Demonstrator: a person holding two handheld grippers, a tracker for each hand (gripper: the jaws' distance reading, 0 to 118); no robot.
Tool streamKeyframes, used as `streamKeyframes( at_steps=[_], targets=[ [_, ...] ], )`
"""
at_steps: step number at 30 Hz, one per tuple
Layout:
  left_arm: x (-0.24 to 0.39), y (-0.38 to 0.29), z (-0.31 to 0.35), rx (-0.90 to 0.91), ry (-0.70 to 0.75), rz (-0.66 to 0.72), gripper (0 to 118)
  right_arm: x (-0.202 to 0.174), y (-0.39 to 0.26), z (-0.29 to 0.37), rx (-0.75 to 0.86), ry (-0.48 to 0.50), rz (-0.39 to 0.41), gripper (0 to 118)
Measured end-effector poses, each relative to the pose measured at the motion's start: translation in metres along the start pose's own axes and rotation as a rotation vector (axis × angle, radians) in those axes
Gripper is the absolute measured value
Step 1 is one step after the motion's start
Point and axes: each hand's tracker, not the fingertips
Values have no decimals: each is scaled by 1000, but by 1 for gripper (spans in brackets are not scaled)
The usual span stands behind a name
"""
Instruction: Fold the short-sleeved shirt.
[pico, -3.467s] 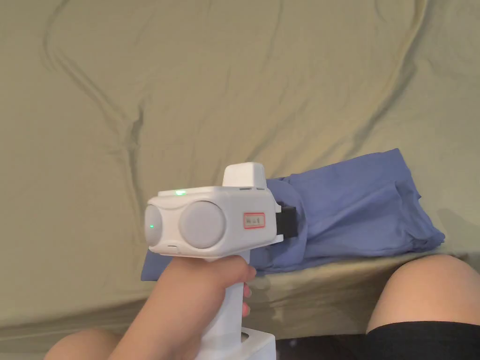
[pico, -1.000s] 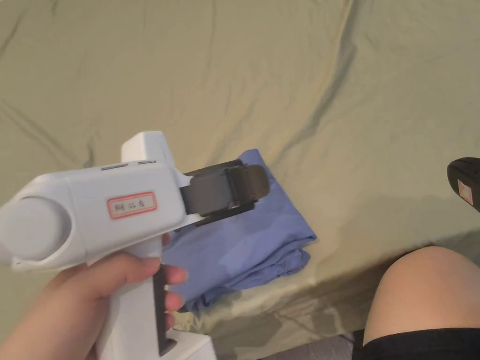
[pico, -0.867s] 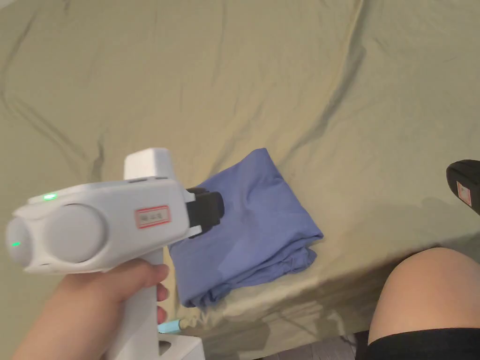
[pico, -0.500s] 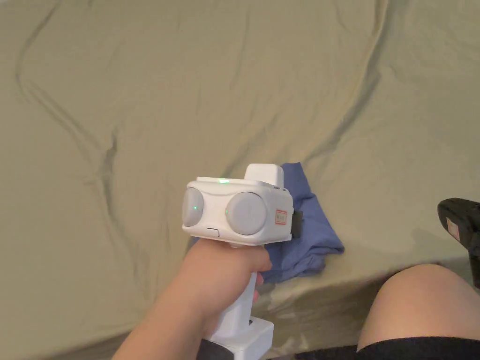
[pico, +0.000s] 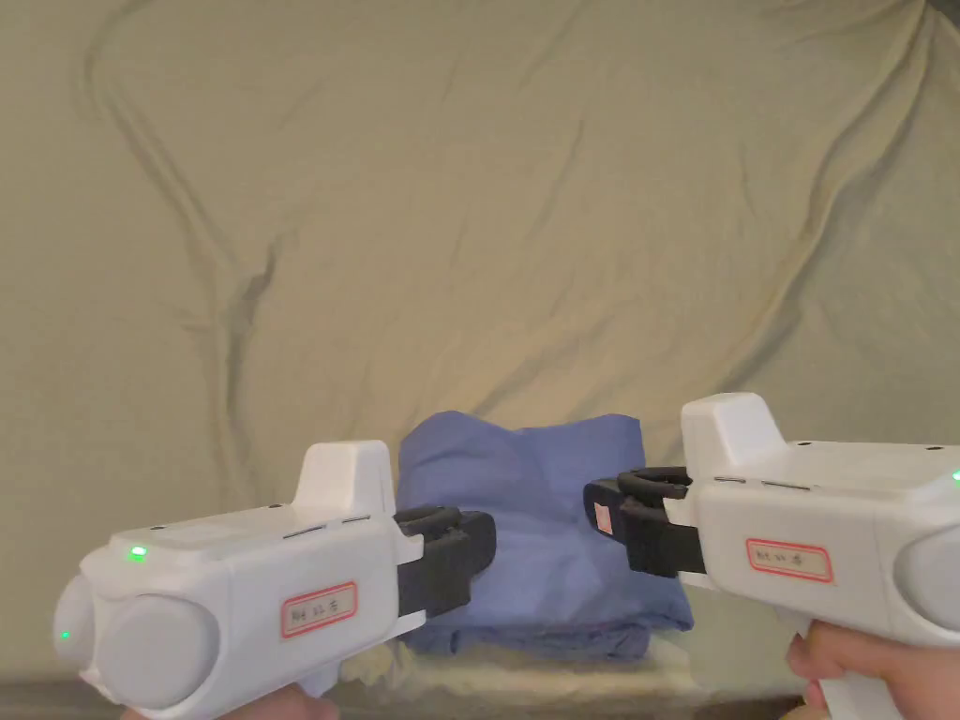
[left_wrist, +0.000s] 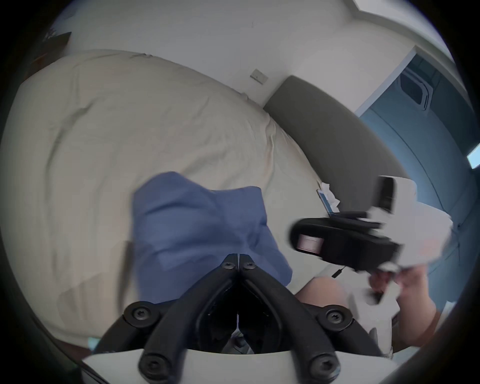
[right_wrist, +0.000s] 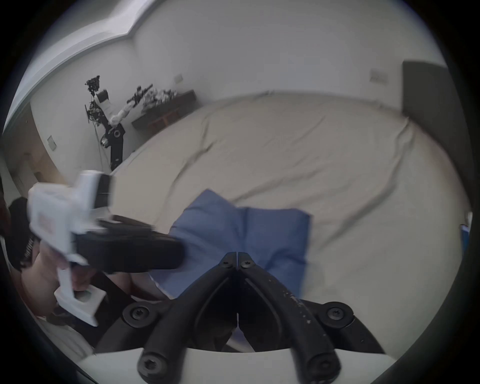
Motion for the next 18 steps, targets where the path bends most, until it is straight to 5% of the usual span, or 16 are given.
streamKeyframes(
  at_steps=[4,7,8,9,11,16,17,18],
  targets=[
    [-57,-6,20,52,-107,267,0,29,4,-59,-192,-36,-29,1],
    [-86,-3,19,12,-173,357,11,65,-1,-59,-169,168,-319,1],
    [-96,1,13,-1,-183,354,32,68,-5,-56,-166,172,-308,1],
    [-104,5,7,-10,-187,359,76,69,-9,-52,-159,158,-259,1],
    [-118,14,-13,-88,-257,398,112,71,-11,-52,-143,172,-335,1],
    [-124,32,-71,-176,-467,448,112,62,-8,-53,-153,148,-269,1],
    [-121,36,-85,-251,-454,512,102,62,-8,-53,-151,146,-265,1],
    [-117,37,-98,-265,-460,533,80,62,-8,-52,-147,147,-266,1]
  ],
)
